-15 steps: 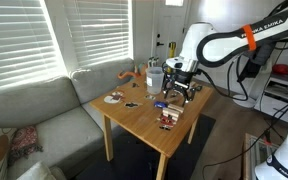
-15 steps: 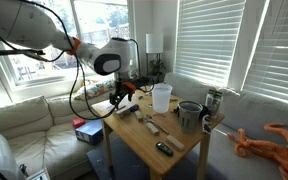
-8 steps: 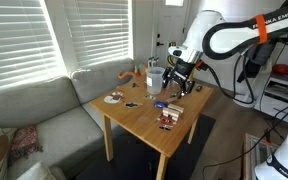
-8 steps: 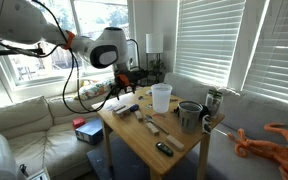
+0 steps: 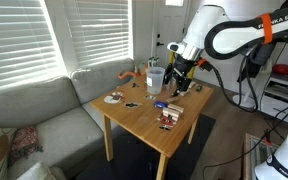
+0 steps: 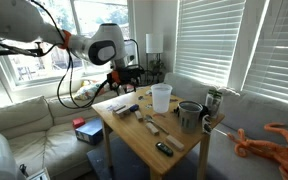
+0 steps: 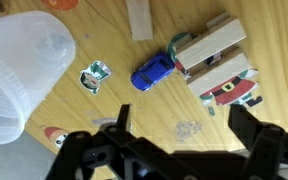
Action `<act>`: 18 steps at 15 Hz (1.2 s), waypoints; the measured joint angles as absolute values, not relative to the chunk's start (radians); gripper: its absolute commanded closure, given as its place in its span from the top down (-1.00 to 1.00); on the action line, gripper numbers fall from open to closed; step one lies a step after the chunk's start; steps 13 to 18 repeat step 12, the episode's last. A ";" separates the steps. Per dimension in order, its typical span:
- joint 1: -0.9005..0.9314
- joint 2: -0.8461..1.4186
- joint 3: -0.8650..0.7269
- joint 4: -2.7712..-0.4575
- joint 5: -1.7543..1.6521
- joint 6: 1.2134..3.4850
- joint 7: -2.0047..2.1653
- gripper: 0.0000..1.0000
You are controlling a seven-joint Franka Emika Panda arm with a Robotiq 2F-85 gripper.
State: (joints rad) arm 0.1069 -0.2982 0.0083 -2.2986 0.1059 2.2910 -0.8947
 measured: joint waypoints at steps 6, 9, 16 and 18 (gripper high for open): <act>0.116 -0.298 0.032 -2.280 0.083 2.239 -0.722 1.00; 0.125 -0.298 0.033 -2.270 0.083 2.217 -0.679 1.00; 0.127 -0.298 0.033 -2.267 0.083 2.216 -0.669 1.00; 0.127 -0.298 0.033 -2.267 0.083 2.216 -0.669 1.00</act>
